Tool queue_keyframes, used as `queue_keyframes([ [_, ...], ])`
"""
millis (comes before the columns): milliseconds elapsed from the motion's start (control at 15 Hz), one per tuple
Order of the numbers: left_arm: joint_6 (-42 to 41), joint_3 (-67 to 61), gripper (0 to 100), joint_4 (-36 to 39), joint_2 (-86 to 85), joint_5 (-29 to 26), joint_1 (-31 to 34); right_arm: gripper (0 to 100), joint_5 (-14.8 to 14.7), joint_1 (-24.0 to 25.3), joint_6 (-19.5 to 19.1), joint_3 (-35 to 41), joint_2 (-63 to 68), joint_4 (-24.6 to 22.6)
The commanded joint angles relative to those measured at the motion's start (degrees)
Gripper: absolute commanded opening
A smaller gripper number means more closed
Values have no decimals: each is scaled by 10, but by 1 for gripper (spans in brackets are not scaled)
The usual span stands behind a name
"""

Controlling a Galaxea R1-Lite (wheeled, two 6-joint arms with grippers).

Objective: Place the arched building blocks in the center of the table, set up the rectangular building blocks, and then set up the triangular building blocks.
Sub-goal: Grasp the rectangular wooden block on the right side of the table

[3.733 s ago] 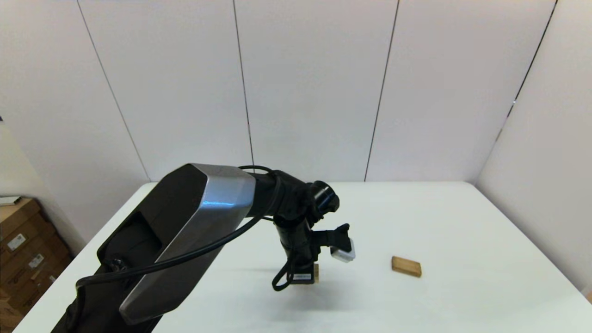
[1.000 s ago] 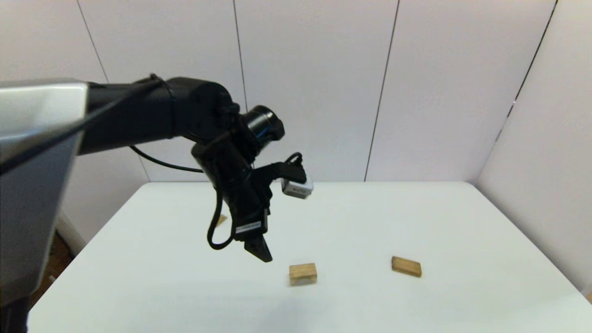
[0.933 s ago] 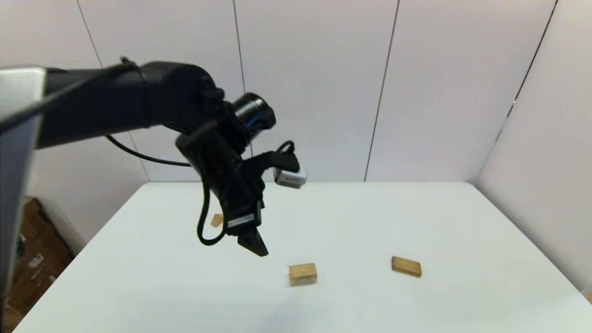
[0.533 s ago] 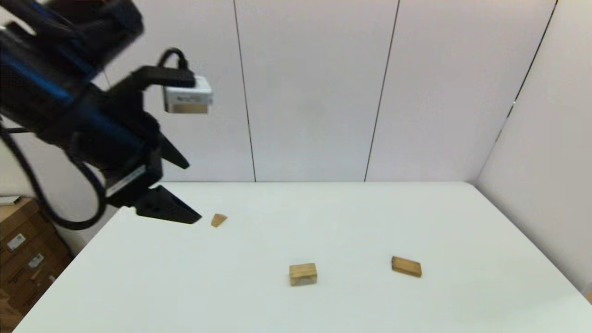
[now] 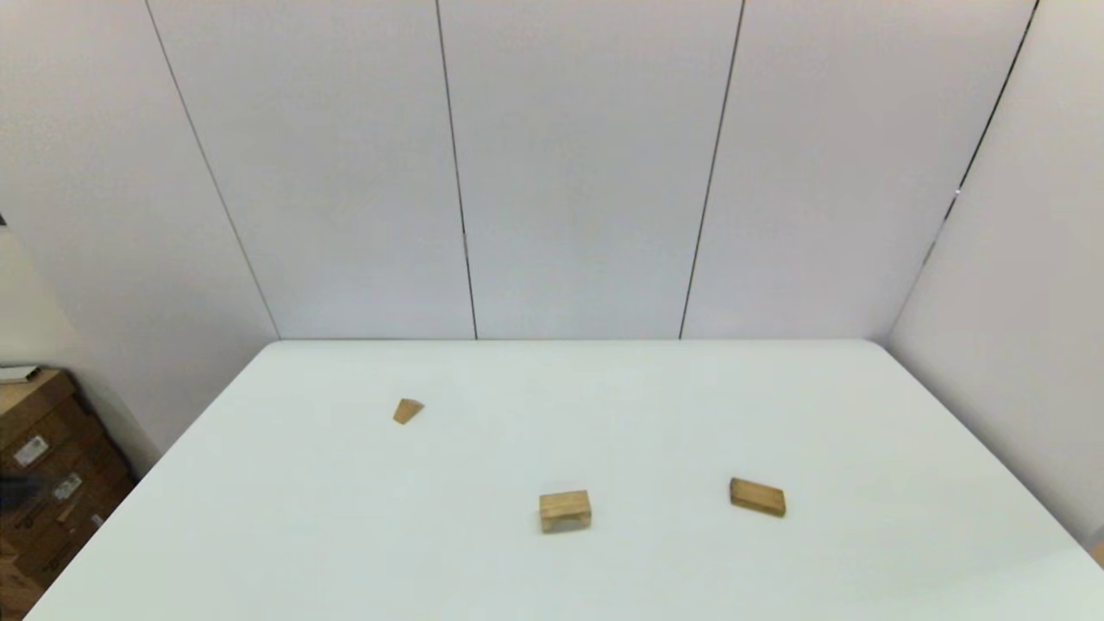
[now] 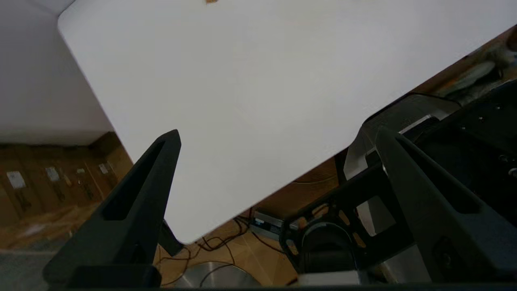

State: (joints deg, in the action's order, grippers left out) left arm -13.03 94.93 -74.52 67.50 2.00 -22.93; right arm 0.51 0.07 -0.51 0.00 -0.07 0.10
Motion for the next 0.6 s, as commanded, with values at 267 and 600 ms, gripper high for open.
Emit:
queue_keyframes([
  [267,7,-222,100,-1,-308,-2,126,100,0,0,0,1,1,0],
  [600,6,-302,100,-1,-428,-30,200,100,0,0,0,1,0,0],
])
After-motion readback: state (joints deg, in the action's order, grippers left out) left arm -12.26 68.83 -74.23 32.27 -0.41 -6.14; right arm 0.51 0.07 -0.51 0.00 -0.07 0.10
